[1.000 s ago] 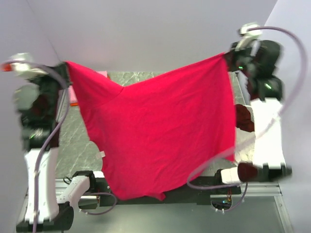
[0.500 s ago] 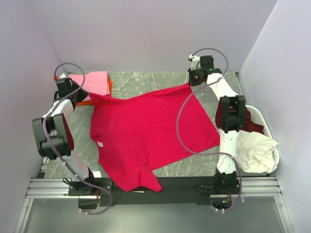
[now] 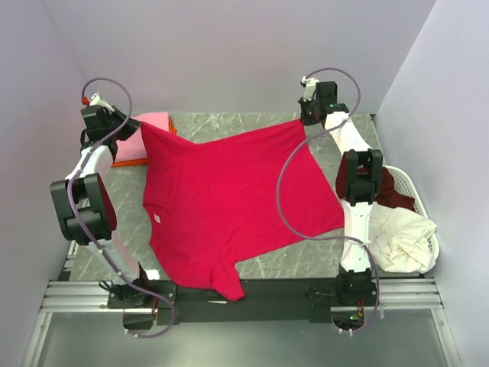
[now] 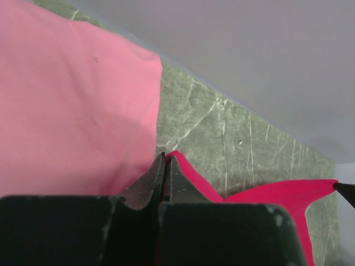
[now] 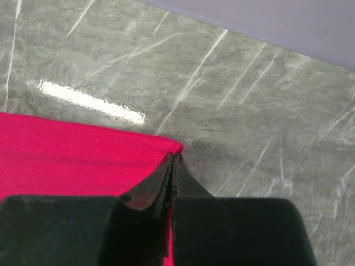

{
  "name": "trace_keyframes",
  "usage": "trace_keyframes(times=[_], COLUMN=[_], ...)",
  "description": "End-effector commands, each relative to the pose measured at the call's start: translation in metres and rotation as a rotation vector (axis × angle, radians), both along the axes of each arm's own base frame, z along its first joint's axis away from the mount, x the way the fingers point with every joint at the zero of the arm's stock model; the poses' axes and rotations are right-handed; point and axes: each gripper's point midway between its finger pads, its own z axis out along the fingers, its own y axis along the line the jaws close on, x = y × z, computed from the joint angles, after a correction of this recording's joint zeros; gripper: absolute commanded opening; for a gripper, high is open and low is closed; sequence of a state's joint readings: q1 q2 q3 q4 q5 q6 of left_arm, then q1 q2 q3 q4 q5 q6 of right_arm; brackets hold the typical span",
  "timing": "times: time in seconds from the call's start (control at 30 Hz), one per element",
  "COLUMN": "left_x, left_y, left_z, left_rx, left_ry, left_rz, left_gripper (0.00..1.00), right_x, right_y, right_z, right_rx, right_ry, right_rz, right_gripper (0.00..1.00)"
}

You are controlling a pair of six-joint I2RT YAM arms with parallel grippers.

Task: Fold and stack the t-shirts
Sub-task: Flatten the tshirt out

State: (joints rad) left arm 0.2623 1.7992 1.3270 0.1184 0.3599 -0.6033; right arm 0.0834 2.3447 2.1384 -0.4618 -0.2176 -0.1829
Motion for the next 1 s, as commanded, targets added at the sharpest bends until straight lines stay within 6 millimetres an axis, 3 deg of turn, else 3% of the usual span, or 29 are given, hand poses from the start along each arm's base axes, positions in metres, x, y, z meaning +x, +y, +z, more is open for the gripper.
trace_keyframes(times=[0.0,0.17,0.3,0.4,0.5,0.53,0.6,0.63,0.7,0.73,0.8,0.83,0.87,0.9,0.93,0.97], left_x=[-0.005,-0.006,-0.001,-0.003,-0.018,-0.031,-0.049,-0.072,-0.1,-0.128,-0.161,-0.195,-0.214,-0.233,-0.269,-0.288], left_y=[-0.001,-0.001,-0.004,-0.01,-0.016,-0.021,-0.026,-0.034,-0.041,-0.046,-0.05,-0.055,-0.053,-0.055,-0.061,-0.063], left_z=[0.057,0.082,0.119,0.136,0.165,0.19,0.221,0.254,0.285,0.316,0.346,0.372,0.389,0.402,0.423,0.435], left_rx=[0.053,0.051,0.05,0.034,0.046,0.059,0.067,0.085,0.093,0.116,0.146,0.171,0.18,0.179,0.186,0.18], left_ry=[-0.155,-0.198,-0.258,-0.279,-0.333,-0.383,-0.445,-0.516,-0.588,-0.661,-0.729,-0.799,-0.843,-0.882,-0.957,-1.003], left_rz=[-0.018,-0.027,-0.045,-0.074,-0.09,-0.094,-0.094,-0.101,-0.096,-0.076,-0.045,-0.022,0.022,0.044,0.066,0.088], left_gripper=[0.0,0.0,0.0,0.0,0.0,0.0,0.0,0.0,0.0,0.0,0.0,0.0,0.0,0.0,0.0,0.0], right_x=[0.007,0.002,0.002,-0.002,-0.018,-0.024,-0.05,-0.071,-0.098,-0.127,-0.162,-0.179,-0.216,-0.236,-0.255,-0.295], right_y=[-0.01,-0.018,-0.022,-0.025,-0.02,-0.021,-0.021,-0.022,-0.022,-0.025,-0.026,-0.028,-0.029,-0.033,-0.034,-0.037], right_z=[0.073,0.089,0.103,0.115,0.146,0.158,0.204,0.242,0.277,0.316,0.355,0.372,0.409,0.426,0.441,0.474], right_rx=[0.017,0.033,0.052,0.072,0.085,0.071,0.061,0.043,0.028,0.011,-0.005,-0.017,-0.022,-0.031,-0.032,-0.031], right_ry=[-0.159,-0.183,-0.204,-0.213,-0.253,-0.273,-0.35,-0.418,-0.479,-0.553,-0.632,-0.67,-0.756,-0.801,-0.842,-0.939], right_rz=[-0.03,-0.041,-0.049,-0.043,-0.003,0.01,0.031,0.047,0.062,0.069,0.072,0.071,0.068,0.052,0.043,0.031], right_gripper=[0.0,0.0,0.0,0.0,0.0,0.0,0.0,0.0,0.0,0.0,0.0,0.0,0.0,0.0,0.0,0.0])
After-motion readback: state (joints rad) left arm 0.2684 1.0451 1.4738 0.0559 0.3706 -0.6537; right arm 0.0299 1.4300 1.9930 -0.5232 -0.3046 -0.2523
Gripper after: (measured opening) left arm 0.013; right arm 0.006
